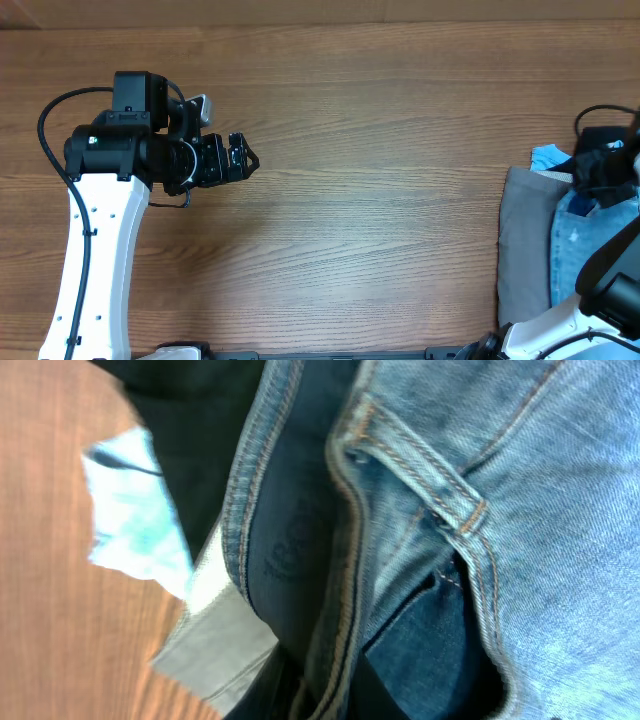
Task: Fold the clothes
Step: 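Reach the right gripper to the light-blue jeans on the clothes stack and grasp, then lift the jeans with the right gripper and swing them over the table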
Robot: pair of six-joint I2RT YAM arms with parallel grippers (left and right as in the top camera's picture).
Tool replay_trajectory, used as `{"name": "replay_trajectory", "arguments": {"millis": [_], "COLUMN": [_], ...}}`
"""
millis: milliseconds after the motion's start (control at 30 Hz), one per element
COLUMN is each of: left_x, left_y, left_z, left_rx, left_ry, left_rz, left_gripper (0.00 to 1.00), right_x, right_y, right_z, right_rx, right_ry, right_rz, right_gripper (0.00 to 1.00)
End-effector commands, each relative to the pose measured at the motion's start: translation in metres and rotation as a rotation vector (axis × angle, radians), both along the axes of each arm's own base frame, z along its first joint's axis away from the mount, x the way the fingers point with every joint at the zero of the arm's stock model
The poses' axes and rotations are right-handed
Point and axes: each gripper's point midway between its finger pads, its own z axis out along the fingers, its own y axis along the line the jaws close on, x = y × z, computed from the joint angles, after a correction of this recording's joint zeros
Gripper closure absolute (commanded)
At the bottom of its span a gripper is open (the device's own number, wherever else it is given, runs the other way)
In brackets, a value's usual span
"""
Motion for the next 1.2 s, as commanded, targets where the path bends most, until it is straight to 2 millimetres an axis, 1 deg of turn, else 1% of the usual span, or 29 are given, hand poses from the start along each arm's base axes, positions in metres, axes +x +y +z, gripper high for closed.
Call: {"name": "replay_trajectory", "arguments": {"millis": [0,67,133,233,267,300,333,400,433,467,500,533,567,667,867,900,967,1000,1033,1067,1100,1167], "left_x": [0.003,0.004,0.004,0.004,0.004,0.004,0.004,0.003,0.003,0.003,0.003,0.002,0.002,0.001,0.001,0.001,0.001,0.001,0.001,0.001,0.001,0.003], "left_y": [-0.004,-0.004,-0.004,-0.004,-0.004,-0.004,-0.005,-0.007,-0.009,-0.009,-0.009,-0.010,-0.011,-0.011,-0.011,-0.011,-0.011,-0.011,-0.011,-0.011,-0.014,-0.020], "left_z": [0.009,0.009,0.009,0.009,0.009,0.009,0.009,0.010,0.011,0.011,0.011,0.012,0.012,0.012,0.011,0.011,0.012,0.012,0.012,0.012,0.015,0.025], "left_rx": [-0.017,-0.017,-0.018,-0.018,-0.018,-0.018,-0.019,-0.036,-0.043,-0.046,-0.049,-0.053,-0.056,-0.059,-0.059,-0.059,-0.059,-0.059,-0.055,-0.047,-0.058,-0.088], "left_ry": [-0.025,-0.030,-0.030,-0.030,-0.030,-0.030,-0.030,-0.027,-0.027,-0.027,-0.027,-0.026,-0.026,-0.019,-0.018,-0.018,-0.019,-0.020,-0.026,-0.042,-0.052,-0.088], "left_rz": [-0.005,-0.005,-0.005,-0.006,-0.006,-0.006,-0.006,-0.013,-0.016,-0.017,-0.017,-0.019,-0.020,-0.021,-0.021,-0.021,-0.021,-0.022,-0.032,-0.062,-0.076,-0.114], "left_gripper": [0.00,0.00,0.00,0.00,0.00,0.00,0.00,0.00,0.00,0.00,0.00,0.00,0.00,0.00,0.00,0.00,0.00,0.00,0.00,0.00,0.00,0.00], "right_x": [0.034,0.046,0.050,0.057,0.057,0.054,0.052,0.045,0.038,0.033,0.030,0.024,0.020,0.004,-0.011,-0.014,-0.013,-0.011,-0.011,-0.010,-0.008,-0.007], "right_y": [-0.007,-0.002,0.000,0.008,0.012,0.015,0.016,0.022,0.026,0.029,0.030,0.032,0.033,0.035,0.045,0.049,0.058,0.068,0.073,0.081,0.093,0.105], "right_z": [0.051,0.079,0.098,0.142,0.163,0.183,0.196,0.234,0.262,0.285,0.297,0.320,0.329,0.366,0.416,0.434,0.457,0.479,0.489,0.505,0.523,0.542], "right_rx": [-0.022,-0.023,-0.038,-0.071,-0.094,-0.118,-0.135,-0.191,-0.235,-0.272,-0.294,-0.339,-0.356,-0.446,-0.530,-0.539,-0.546,-0.562,-0.566,-0.552,-0.532,-0.485], "right_ry": [-0.169,-0.252,-0.293,-0.399,-0.440,-0.472,-0.492,-0.549,-0.592,-0.627,-0.644,-0.673,-0.680,-0.712,-0.824,-0.886,-0.978,-1.068,-1.110,-1.184,-1.273,-1.372], "right_rz": [0.137,0.215,0.243,0.334,0.355,0.360,0.364,0.371,0.376,0.380,0.380,0.379,0.375,0.353,0.337,0.299,0.309,0.357,0.372,0.384,0.421,0.449], "right_gripper": [0.96,0.96,0.96,0.96,0.96,0.96,0.96,0.96,0.96,0.96,0.96,0.96,0.96,0.96,0.96,0.96,0.96,0.96,0.96,0.96,0.96,0.96]}}
